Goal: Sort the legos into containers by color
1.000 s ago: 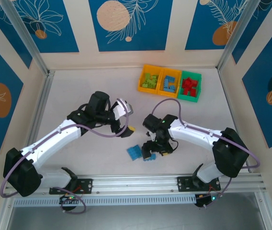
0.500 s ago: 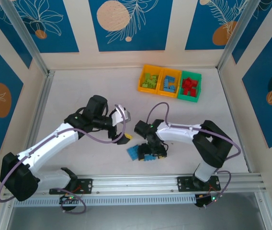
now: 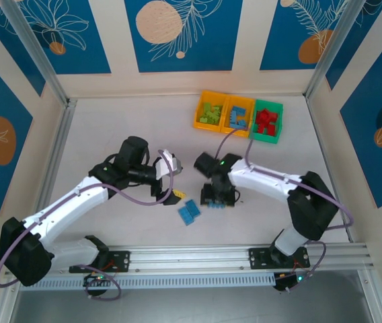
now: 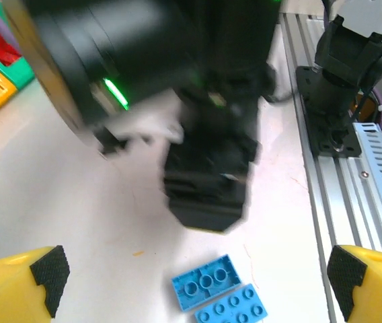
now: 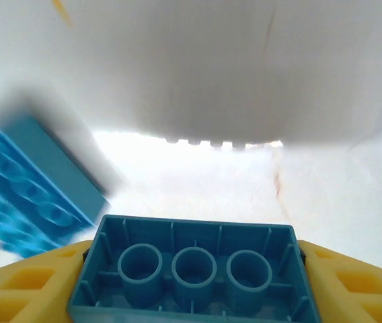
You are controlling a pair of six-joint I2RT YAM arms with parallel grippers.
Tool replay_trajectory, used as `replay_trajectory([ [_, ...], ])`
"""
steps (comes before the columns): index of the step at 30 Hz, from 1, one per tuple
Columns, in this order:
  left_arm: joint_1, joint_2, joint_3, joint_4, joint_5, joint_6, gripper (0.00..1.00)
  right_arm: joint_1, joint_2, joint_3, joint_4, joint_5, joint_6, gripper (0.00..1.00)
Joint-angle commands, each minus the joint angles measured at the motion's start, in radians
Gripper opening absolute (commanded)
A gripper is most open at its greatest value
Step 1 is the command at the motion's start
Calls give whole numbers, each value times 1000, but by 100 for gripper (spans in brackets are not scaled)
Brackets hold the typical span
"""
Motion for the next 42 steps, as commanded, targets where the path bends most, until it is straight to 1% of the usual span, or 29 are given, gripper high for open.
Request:
replay_trajectory([
  [1,12,18,7,79,-1,8,100,-170,4,135,26,45,-37,53],
  [3,12,27,7,106,-35,-2,100,-268,80,235,57,39,-60,53],
  [5,12,30,11,124,-98,-22,100,-345,188,385,53,28,-83,52],
  [8,15,30,18,129,-228,-66,100,-412,354,597,33,50,-135,52],
  [10,19,35,33,127,-303,-112,100,-454,462,747,-4,44,-138,52],
  [14,31,47,66,108,-354,-197,100,-513,628,987,-53,57,-138,51],
  [15,37,47,66,118,-359,-231,100,-524,660,1037,-54,58,-144,51],
  [19,51,71,92,116,-443,-385,100,-570,781,1240,-98,50,-143,51],
  [22,55,96,116,105,-462,-414,100,-604,857,1363,-126,13,-141,54],
  [25,55,122,145,86,-535,-458,100,-630,890,1438,-136,-19,-147,61],
  [27,57,147,173,54,-548,-462,100,-644,887,1449,-126,-35,-150,68],
  [30,58,184,209,17,-483,-457,100,-665,883,1466,-104,-107,-159,81],
  [31,58,195,219,12,-456,-468,100,-669,883,1480,-106,-130,-163,87],
  [32,58,205,224,13,-432,-483,100,-671,882,1493,-112,-145,-164,90],
  [34,56,225,233,15,-383,-512,100,-674,870,1517,-126,-184,-168,92],
  [38,35,255,254,-15,-375,-541,100,-679,800,1491,-165,-253,-157,92],
  [40,5,265,269,-57,-394,-531,100,-677,737,1421,-194,-306,-152,91],
  [42,-30,272,276,-89,-393,-509,100,-668,649,1312,-212,-368,-152,91],
])
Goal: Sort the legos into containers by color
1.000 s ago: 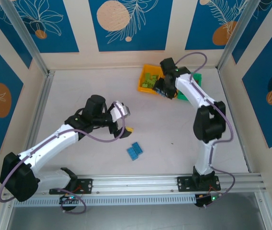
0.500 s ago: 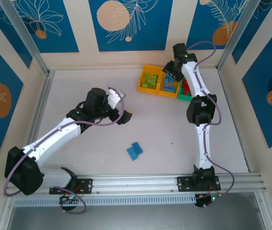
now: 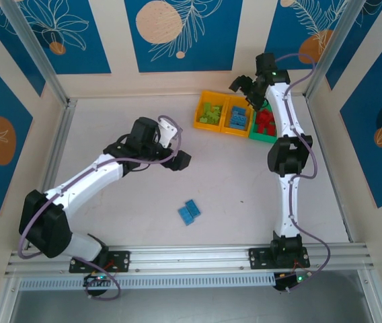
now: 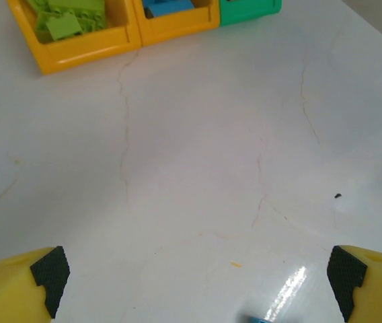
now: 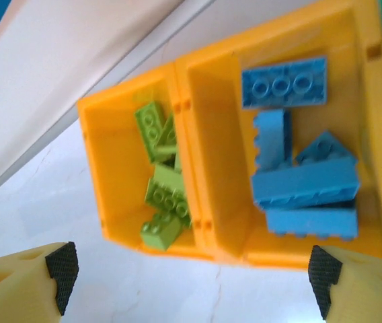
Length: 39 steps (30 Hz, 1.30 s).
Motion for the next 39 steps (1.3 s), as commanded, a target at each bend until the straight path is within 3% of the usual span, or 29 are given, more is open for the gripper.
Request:
replay_trajectory([
  [1,-63,14,39,-85,27,23,100,15,-196,-158,-80,-176,-12,91],
  [4,-125,37,36,-147,15,96,100,46,-353,-380,-79,-260,-68,90],
  [9,-201,89,5,-205,-48,163,100,61,-637,-754,-44,-251,-129,92],
  [16,-294,266,101,-331,-46,154,100,69,-889,-1057,-54,-263,-153,94],
  [22,-327,390,177,-389,-111,90,99,60,-952,-1171,-79,-257,-172,94],
  [27,-361,460,216,-447,-155,122,96,60,-952,-1168,-96,-241,-196,94],
  [39,-388,516,224,-505,-225,148,65,55,-959,-1181,-107,-236,-216,94],
])
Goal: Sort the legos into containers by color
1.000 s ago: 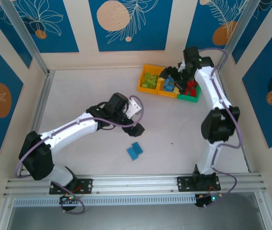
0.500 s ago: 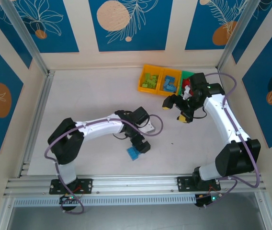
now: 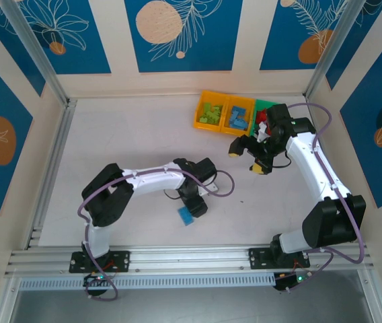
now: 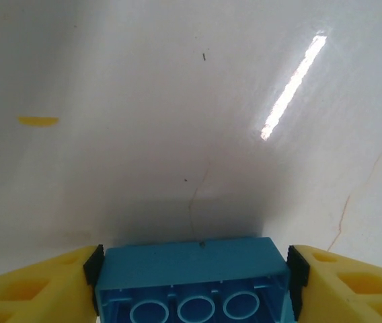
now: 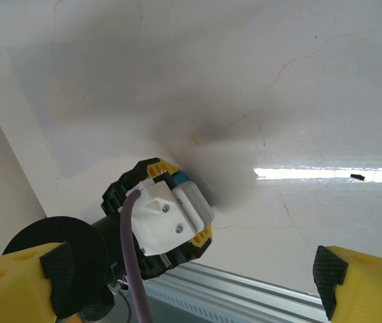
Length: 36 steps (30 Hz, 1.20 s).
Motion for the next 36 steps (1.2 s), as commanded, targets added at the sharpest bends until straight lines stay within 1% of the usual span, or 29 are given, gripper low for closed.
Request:
replay_trajectory([
  [1,-18,22,12,-63,-41,21,64,-8,-25,-16,-27,-12,-22,94],
  [5,-20,13,-16,-49,-39,16,65,-7,-30,-24,-22,-12,-19,94],
  [9,-22,0,-28,-41,-19,18,83,-7,-36,-33,-17,-15,-19,94],
  [10,-23,-4,-31,-40,-17,18,85,-7,-36,-32,-17,-15,-19,94],
  [12,-25,-8,-40,-37,-22,14,86,-8,-35,-33,-16,-15,-21,94],
  [15,-27,-5,-56,-28,-38,10,82,-8,-34,-35,-13,-19,-16,94],
  [17,-28,-3,-62,-21,-52,9,74,-7,-33,-32,-12,-24,-17,94],
  [19,-28,-4,-65,-11,-60,6,58,-9,-32,-26,-17,-25,-17,94],
  [21,-27,-15,-69,2,-66,4,53,-10,-34,-21,-23,-28,-18,94],
  [24,-28,-54,-67,30,-71,4,48,-18,-38,-9,-30,-47,-11,94],
  [27,-27,-139,-72,97,-82,20,47,-34,-52,2,-23,-86,10,94],
  [30,-26,-252,-91,219,-71,69,49,-52,-70,9,2,-140,35,94],
  [34,-20,-361,-75,327,-39,178,57,-57,-111,-9,84,-226,61,93],
  [36,-19,-389,-54,351,-45,206,58,-51,-131,-29,124,-262,65,93],
])
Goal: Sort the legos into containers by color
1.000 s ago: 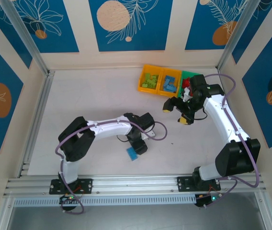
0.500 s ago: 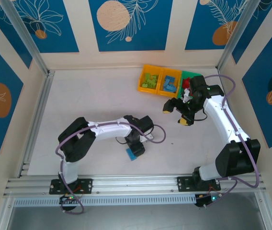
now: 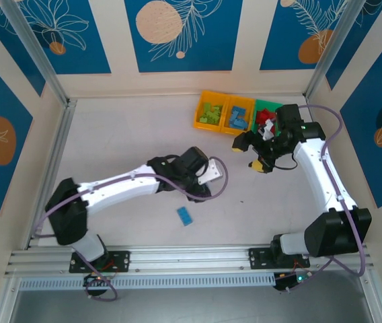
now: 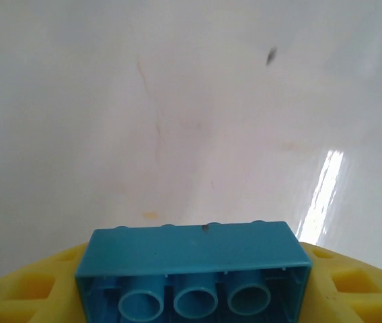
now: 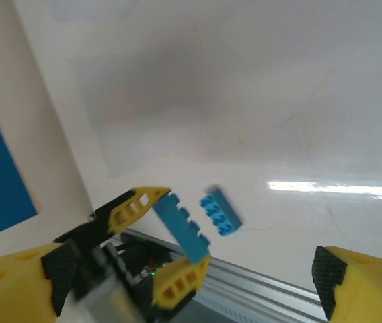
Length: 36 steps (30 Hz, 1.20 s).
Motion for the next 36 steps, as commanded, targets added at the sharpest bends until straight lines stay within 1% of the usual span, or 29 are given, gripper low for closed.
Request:
replay_trajectory([
  [1,2,-50,36,109,17,96,59,4,-51,-18,79,-129,29,93],
  [5,10,-105,17,218,48,127,59,10,-64,-96,185,-267,38,92],
  [8,32,-149,-20,322,91,116,59,20,-78,-149,297,-403,49,91],
  [9,48,-159,-29,350,114,98,59,24,-81,-154,319,-439,48,91],
  [12,107,-182,-67,455,192,24,59,41,-69,-157,376,-549,56,96],
  [16,163,-183,-87,575,259,-52,59,64,-42,-152,450,-651,102,98],
  [19,196,-166,-92,688,310,-136,59,78,-10,-137,480,-703,133,97],
  [22,221,-133,-81,787,377,-223,59,84,13,-125,533,-718,194,95],
  [26,223,-93,-32,782,446,-239,59,83,42,-95,617,-704,287,92],
  [30,223,-77,-26,796,454,-246,60,81,66,-56,681,-696,371,85],
  [32,224,-74,-26,807,449,-251,60,80,77,-43,693,-694,395,76],
  [34,225,-66,-22,823,445,-260,59,81,83,-40,697,-700,414,65],
  [36,225,-56,-9,830,444,-265,59,82,78,-43,704,-703,424,57],
])
